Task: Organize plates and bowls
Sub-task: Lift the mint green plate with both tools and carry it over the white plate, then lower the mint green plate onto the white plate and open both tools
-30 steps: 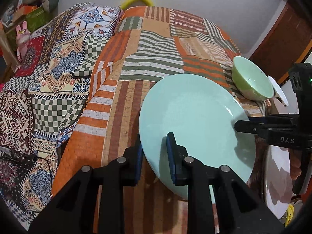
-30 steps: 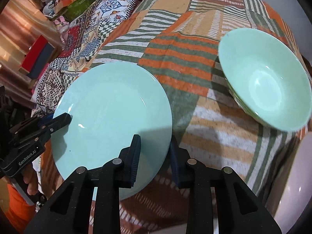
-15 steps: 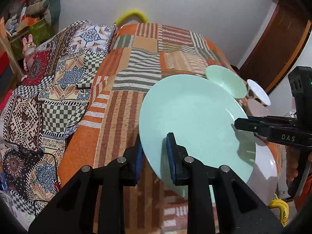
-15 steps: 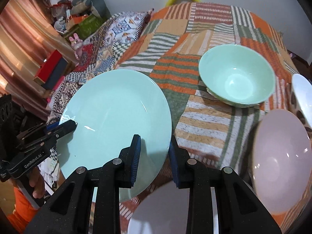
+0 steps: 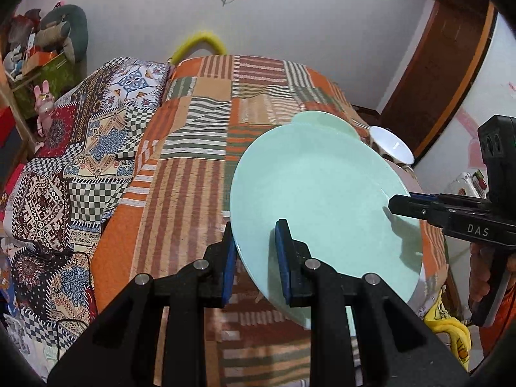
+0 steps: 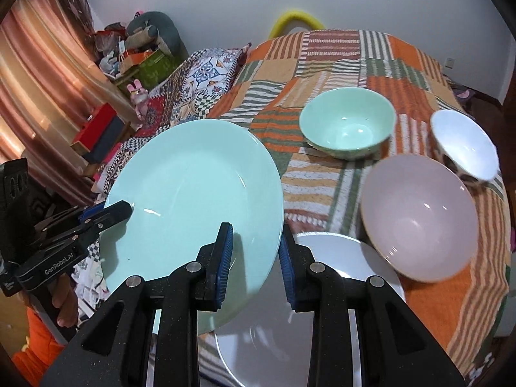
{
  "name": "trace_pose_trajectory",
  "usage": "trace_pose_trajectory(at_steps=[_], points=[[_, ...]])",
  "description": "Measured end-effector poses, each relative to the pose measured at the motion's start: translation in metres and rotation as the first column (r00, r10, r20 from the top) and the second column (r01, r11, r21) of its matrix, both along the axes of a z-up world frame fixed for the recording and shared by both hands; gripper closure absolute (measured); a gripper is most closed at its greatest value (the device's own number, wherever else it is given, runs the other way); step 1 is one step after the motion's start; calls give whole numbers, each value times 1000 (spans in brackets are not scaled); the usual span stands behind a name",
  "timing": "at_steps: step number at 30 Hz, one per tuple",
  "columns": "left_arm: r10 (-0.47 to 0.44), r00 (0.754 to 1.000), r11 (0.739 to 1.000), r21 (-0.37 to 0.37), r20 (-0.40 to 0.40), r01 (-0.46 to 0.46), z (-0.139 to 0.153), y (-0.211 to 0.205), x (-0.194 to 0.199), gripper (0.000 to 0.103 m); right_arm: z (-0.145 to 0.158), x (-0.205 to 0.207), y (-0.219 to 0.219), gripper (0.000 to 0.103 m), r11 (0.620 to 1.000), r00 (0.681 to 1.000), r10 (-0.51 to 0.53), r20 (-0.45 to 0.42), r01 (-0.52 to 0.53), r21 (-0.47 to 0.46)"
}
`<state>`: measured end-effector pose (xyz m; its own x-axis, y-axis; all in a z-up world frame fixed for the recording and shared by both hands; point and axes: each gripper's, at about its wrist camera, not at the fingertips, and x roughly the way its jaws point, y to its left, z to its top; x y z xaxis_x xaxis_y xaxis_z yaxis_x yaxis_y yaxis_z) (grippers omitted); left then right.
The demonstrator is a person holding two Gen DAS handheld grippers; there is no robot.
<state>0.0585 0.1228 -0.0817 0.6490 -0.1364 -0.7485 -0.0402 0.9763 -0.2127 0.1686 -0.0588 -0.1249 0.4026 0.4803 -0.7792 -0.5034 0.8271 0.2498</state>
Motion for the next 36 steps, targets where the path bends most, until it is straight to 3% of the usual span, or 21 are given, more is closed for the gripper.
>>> trace_pose_trajectory(at_steps=[13, 36], points=[[-76, 997, 997, 8, -5, 76, 3, -54, -14, 80, -2, -31, -57, 77, 997, 998, -63, 6, 63, 32], [-150, 976, 988, -56, -159, 143, -59, -93, -2, 80, -50, -49, -104, 77, 987, 982, -155, -109, 159, 30]])
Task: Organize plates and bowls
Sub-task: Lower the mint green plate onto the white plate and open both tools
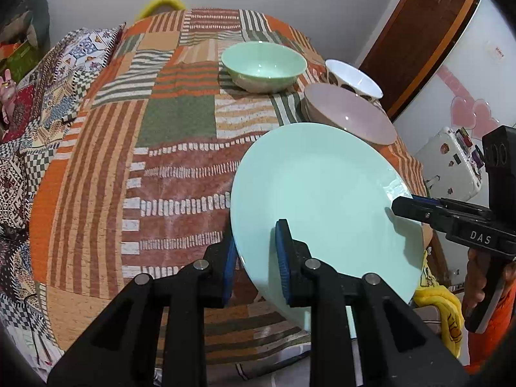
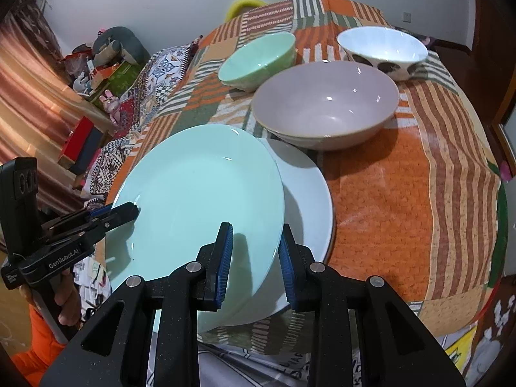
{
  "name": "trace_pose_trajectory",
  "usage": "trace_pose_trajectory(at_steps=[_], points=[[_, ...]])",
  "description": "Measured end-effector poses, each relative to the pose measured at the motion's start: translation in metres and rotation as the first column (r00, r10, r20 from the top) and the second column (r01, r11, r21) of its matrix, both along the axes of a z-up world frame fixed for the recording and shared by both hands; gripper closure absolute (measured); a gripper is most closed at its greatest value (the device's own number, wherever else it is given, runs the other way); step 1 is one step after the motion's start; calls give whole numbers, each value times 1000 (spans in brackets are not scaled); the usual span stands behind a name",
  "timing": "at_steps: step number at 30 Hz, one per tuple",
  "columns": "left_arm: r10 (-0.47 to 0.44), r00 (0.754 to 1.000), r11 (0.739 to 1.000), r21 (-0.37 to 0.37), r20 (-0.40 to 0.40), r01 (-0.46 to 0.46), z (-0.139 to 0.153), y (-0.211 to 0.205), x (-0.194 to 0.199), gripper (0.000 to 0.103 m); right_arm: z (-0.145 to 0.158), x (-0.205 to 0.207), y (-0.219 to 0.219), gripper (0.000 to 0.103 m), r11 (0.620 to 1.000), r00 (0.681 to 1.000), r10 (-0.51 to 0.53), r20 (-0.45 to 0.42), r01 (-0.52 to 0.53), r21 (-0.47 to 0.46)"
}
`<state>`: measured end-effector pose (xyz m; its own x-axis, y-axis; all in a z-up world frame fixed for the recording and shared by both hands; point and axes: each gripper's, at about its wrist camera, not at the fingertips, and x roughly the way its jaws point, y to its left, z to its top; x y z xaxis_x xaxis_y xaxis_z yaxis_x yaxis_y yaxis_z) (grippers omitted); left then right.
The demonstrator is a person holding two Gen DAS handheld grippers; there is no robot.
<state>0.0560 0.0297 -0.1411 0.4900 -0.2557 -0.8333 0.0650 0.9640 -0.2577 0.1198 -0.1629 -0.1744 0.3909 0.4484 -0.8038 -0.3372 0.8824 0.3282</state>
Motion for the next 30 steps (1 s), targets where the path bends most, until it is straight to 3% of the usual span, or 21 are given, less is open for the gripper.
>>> trace_pose_trajectory(at_steps=[13, 30], points=[[-34, 998, 999, -9, -61, 33, -21, -8, 13, 80, -13, 2, -6, 77, 999, 999, -30, -43, 28, -32], [-22, 998, 997, 67, -56, 26, -26, -12, 27, 80, -19, 7, -3, 77, 999, 998, -24, -60, 21, -38]])
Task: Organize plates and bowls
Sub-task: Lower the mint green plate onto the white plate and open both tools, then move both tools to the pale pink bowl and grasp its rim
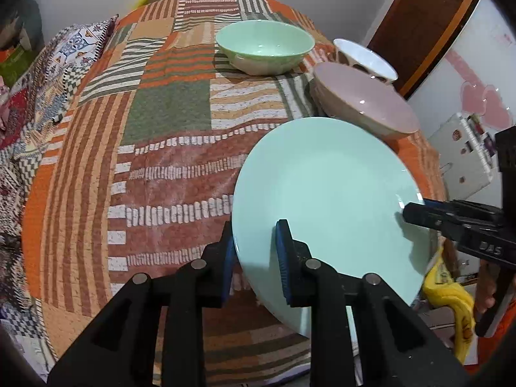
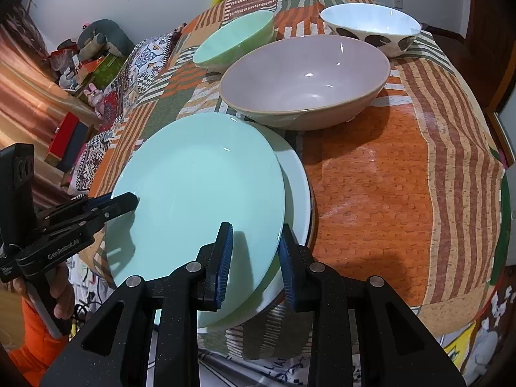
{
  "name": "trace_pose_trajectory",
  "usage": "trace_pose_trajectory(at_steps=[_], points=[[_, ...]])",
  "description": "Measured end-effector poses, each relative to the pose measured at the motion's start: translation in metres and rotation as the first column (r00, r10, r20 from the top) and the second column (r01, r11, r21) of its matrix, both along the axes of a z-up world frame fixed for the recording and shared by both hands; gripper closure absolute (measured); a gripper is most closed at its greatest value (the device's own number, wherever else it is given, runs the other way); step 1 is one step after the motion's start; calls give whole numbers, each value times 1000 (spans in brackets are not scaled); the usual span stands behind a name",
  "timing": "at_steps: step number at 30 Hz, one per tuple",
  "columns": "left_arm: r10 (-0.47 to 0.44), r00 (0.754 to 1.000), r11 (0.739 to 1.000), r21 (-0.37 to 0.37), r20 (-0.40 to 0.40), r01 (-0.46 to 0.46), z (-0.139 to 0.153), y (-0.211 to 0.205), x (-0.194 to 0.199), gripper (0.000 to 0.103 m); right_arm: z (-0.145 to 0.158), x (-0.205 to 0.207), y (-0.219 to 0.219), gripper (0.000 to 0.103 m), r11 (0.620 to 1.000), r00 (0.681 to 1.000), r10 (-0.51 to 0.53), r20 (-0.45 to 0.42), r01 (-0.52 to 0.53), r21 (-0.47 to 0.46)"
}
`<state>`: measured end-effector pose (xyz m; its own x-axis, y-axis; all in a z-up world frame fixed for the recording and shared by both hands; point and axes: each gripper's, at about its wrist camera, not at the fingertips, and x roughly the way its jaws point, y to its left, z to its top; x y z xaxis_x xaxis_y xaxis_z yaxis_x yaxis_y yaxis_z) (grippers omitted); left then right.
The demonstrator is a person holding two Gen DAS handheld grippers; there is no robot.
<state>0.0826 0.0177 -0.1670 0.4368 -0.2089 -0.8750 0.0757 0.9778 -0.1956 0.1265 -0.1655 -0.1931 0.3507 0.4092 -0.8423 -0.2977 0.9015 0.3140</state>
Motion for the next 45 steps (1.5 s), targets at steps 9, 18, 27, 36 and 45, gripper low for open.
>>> trace_pose_trajectory(at_steps=[9, 18, 27, 36, 45], points=[[7, 999, 1000, -25, -43, -9, -15, 2, 7, 79, 1, 1, 0, 78, 1000, 1000, -1, 8, 1, 4], [-4, 1000, 1000, 26, -31, 5, -15, -5, 9, 75, 5, -3, 7, 78, 997, 998, 11, 67, -6, -76], [-7, 1000, 999, 45, -8, 7, -7, -1, 6, 72, 14, -3, -5, 76, 992, 991, -20, 130, 36, -123], [1, 996, 998, 60, 90, -7, 35, 3, 2, 71, 31, -6, -21, 65, 992, 981, -64, 182, 82, -98], [-15, 977, 997, 73, 210, 0, 81, -14, 15, 41, 62, -2, -35, 48, 988, 949, -109, 296, 135, -70]])
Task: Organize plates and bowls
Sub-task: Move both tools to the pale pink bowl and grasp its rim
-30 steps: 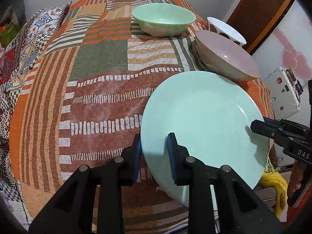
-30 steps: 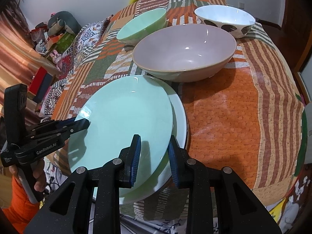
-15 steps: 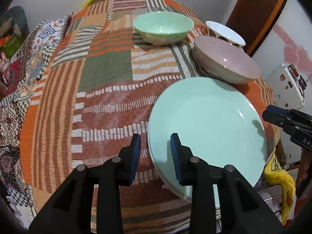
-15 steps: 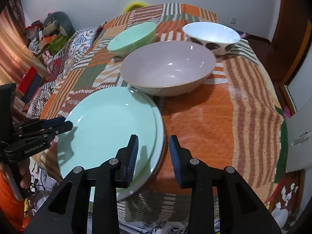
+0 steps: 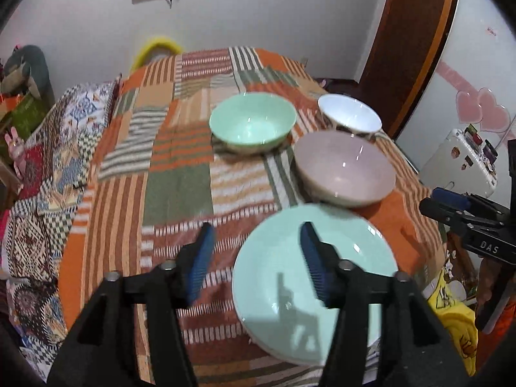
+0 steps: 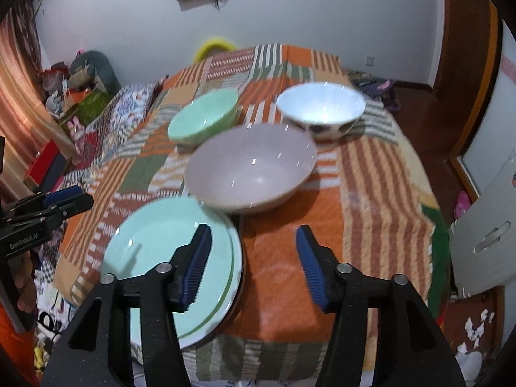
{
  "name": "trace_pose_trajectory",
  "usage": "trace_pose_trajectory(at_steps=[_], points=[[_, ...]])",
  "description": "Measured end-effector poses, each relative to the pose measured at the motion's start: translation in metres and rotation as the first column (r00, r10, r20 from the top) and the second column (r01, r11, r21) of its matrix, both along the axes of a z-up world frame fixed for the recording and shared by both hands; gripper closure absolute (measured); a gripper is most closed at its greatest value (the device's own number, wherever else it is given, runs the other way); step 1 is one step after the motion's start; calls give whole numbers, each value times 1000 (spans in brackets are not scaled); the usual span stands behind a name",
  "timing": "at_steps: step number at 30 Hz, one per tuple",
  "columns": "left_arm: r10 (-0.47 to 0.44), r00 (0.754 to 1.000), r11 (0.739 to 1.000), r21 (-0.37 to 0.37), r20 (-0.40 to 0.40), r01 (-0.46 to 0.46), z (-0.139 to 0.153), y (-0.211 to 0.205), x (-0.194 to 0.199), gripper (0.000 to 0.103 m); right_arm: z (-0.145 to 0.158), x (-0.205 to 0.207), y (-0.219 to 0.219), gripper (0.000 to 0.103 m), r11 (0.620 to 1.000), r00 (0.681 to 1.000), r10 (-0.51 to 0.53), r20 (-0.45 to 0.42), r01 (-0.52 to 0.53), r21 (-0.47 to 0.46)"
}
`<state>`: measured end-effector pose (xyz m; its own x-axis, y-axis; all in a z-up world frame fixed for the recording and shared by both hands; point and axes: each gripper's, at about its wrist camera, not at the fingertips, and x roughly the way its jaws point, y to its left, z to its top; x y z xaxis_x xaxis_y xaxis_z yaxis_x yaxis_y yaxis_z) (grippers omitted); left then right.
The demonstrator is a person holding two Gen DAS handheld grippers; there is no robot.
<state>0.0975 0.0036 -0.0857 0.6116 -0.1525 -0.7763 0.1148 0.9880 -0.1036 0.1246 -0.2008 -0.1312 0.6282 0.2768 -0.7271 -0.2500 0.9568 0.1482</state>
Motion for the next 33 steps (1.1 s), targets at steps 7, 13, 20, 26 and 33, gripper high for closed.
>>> trace_pose_trajectory(at_steps=[7, 13, 20, 26, 33], points=[[20, 1000, 1000, -19, 3, -20, 7, -9, 36, 33, 17, 15, -15, 26, 998, 994, -66, 83, 65, 21], [14, 1000, 1000, -8, -23, -14, -6, -21, 72, 33, 15, 35, -26, 26, 995, 992, -96, 81, 92, 49], [-13, 998, 1000, -7, -64, 12, -28, -37, 101, 33, 3, 56, -29, 26, 994, 992, -106, 69, 103, 46], [-28, 996, 1000, -11, -85, 27, -47, -48, 119, 35, -11, 72, -28, 29, 994, 994, -101, 38, 99, 56], [-76, 988, 997, -38, -134, 71, -66, -57, 135, 61, -27, 87, -27, 54, 993, 996, -88, -20, 90, 76]])
